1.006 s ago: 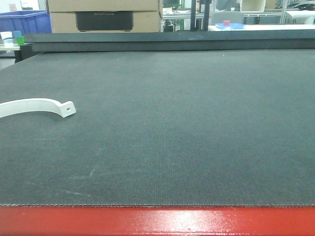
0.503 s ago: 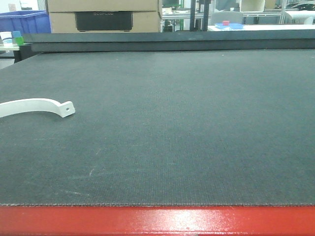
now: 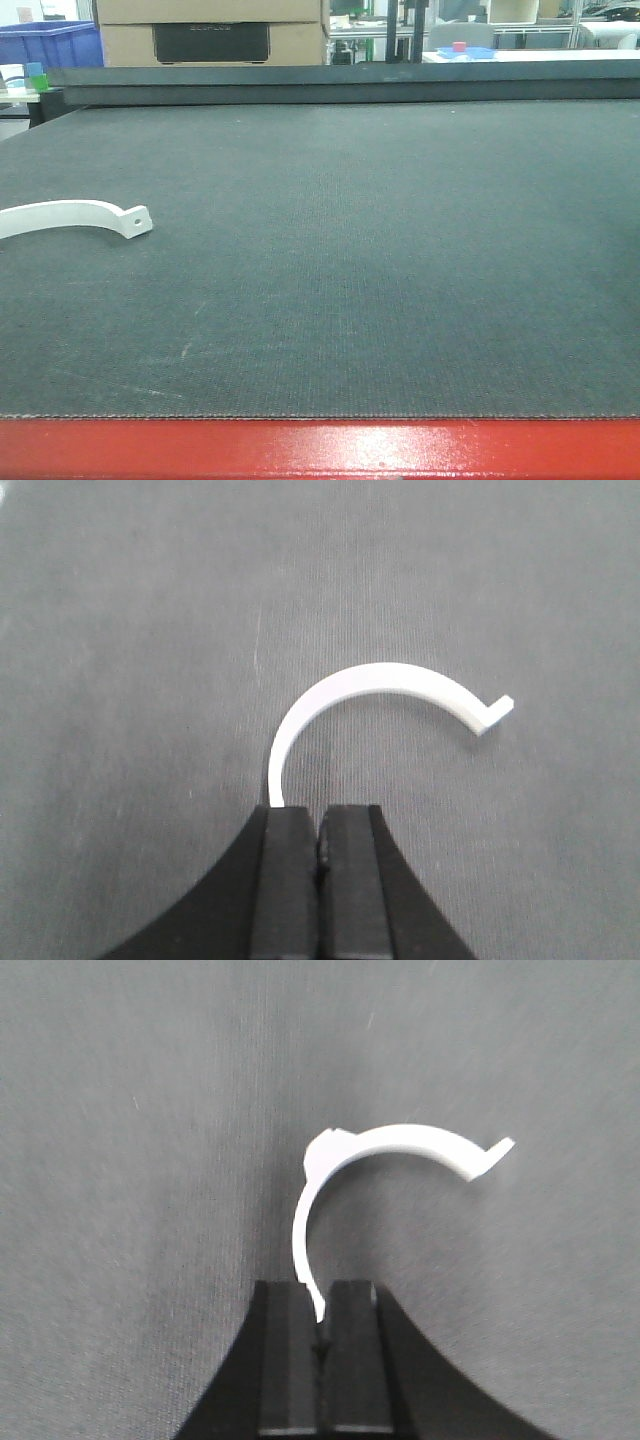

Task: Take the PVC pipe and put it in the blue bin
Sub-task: 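Close the right gripper on the pipe's arc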

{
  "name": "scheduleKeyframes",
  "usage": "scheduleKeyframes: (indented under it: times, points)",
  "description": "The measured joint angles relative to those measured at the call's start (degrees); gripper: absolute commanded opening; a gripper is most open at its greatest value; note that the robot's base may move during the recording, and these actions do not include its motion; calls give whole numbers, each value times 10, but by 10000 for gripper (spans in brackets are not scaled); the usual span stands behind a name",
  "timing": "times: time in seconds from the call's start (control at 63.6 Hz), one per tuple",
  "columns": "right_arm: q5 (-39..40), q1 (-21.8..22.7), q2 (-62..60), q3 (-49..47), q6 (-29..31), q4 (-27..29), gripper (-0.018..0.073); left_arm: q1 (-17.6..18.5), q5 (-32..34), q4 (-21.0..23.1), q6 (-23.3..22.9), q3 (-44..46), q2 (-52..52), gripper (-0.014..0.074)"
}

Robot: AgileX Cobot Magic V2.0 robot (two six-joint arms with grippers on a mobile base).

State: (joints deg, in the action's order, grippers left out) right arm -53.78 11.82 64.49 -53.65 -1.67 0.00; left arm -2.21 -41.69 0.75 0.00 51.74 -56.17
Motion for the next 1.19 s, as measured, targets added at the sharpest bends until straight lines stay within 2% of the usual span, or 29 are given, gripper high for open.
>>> scheduleKeyframes:
  times: [0.094,0.361,0.44,0.566,0.629,0.896,1.194]
  points:
    - [4,0,40,-2,0,3,-162,0,-10,0,0,0,0,-111]
    - [-48,0,158,-58,0,32,-148,0,-23,0,0,0,0,-111]
    - [-58,0,191,-74,0,33,-64,0,-25,0,0,0,0,-111]
    - [-67,0,238,-86,0,36,159,0,-29,0,0,0,0,-111]
    - [-69,0,257,-87,0,36,209,0,-33,0,0,0,0,-111]
    - [-55,10,295,-88,0,36,210,0,-37,0,0,0,0,-111]
    - [-25,10,315,-88,1,37,113,0,-38,0,0,0,0,-111]
